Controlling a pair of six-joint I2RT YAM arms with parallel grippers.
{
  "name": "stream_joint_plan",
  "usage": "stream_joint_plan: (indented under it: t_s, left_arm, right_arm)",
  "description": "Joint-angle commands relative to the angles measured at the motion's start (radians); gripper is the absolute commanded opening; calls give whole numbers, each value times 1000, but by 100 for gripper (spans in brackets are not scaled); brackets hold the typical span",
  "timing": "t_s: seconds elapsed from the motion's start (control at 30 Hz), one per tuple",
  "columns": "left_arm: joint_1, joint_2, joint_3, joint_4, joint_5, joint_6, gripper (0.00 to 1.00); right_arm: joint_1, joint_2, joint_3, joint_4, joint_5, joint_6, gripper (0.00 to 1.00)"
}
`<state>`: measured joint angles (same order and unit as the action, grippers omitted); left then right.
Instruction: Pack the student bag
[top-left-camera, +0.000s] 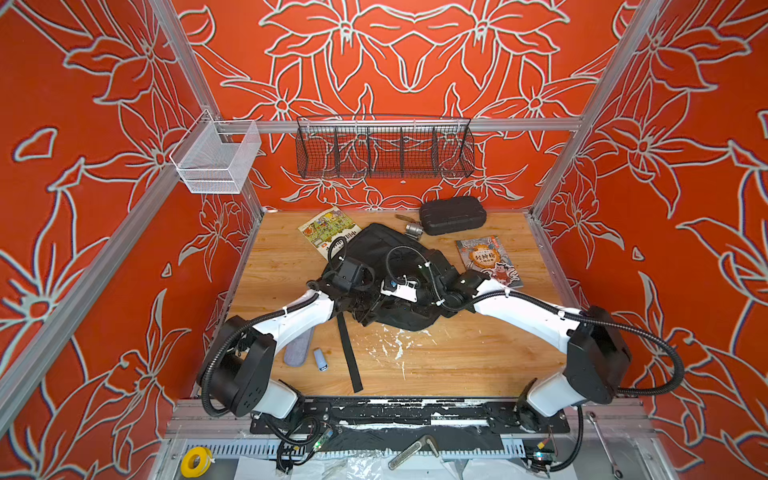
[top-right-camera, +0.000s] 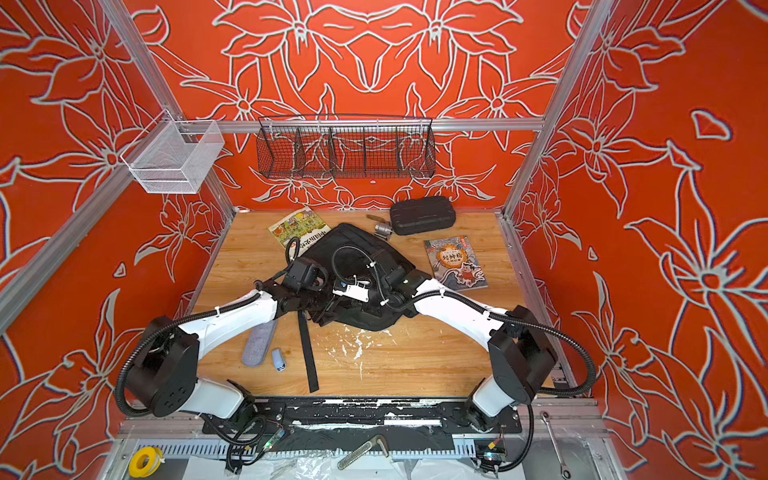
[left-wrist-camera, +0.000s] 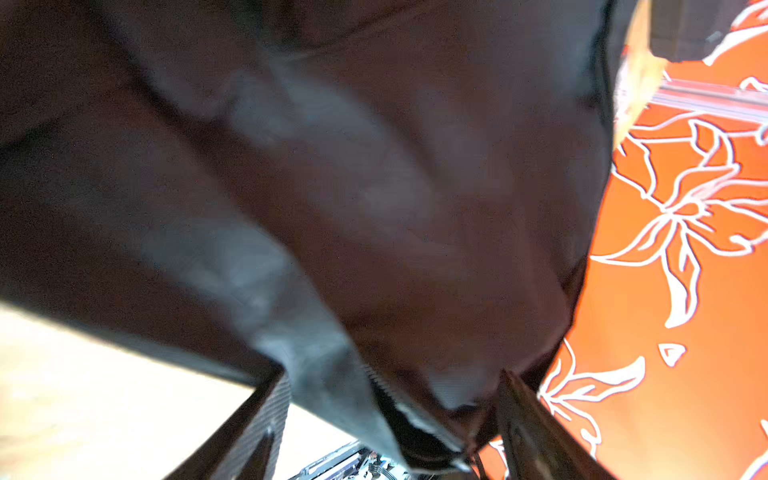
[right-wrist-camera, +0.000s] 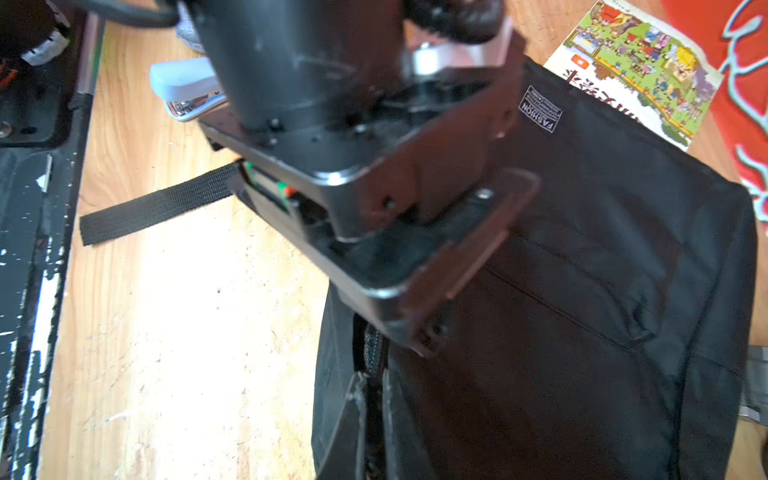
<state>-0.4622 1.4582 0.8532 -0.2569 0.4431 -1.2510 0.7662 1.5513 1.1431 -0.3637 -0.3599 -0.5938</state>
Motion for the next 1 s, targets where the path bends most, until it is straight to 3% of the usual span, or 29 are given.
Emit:
stream_joint_plan:
  t_s: [0.0,0.2,0.5,0.57,0.6,0.7,0.77,0.8,0.97]
  left_arm:
    - [-3,-43,-34,-15,-3,-78,80]
    - [-3,-126,-17,-69,-92,-97,84]
    - [-4,29,-17,75,-1,-115,82]
    - [-3,48,-20,80,3,-106,75]
    - [-1,49,-21,70,-7,-97,65]
    - [12,19,-19,17,-42,-51,20]
    - [28,-15,-23,-11,-53,-14,4]
    - [35,-36,-24,-37,-66,7,0]
    - [120,-153,-63,-97,-68,108,0]
  right_arm:
    - [11,-30,-8,52,67,17,0]
    - [31,-43,-31,61,72,-12,0]
    - [48,-54,-28,72,56,15,0]
    - [49,-56,-22,62,51,8,0]
    - [49,-58,-21,53,49,3,0]
    - [48,-72,-26,3,68,-17,0]
    - [46,-89,-39,-32,92,-20,0]
    - [44,-101,-51,-49,99,-17,0]
    - [-18,-171,-110,-110,125,30,0]
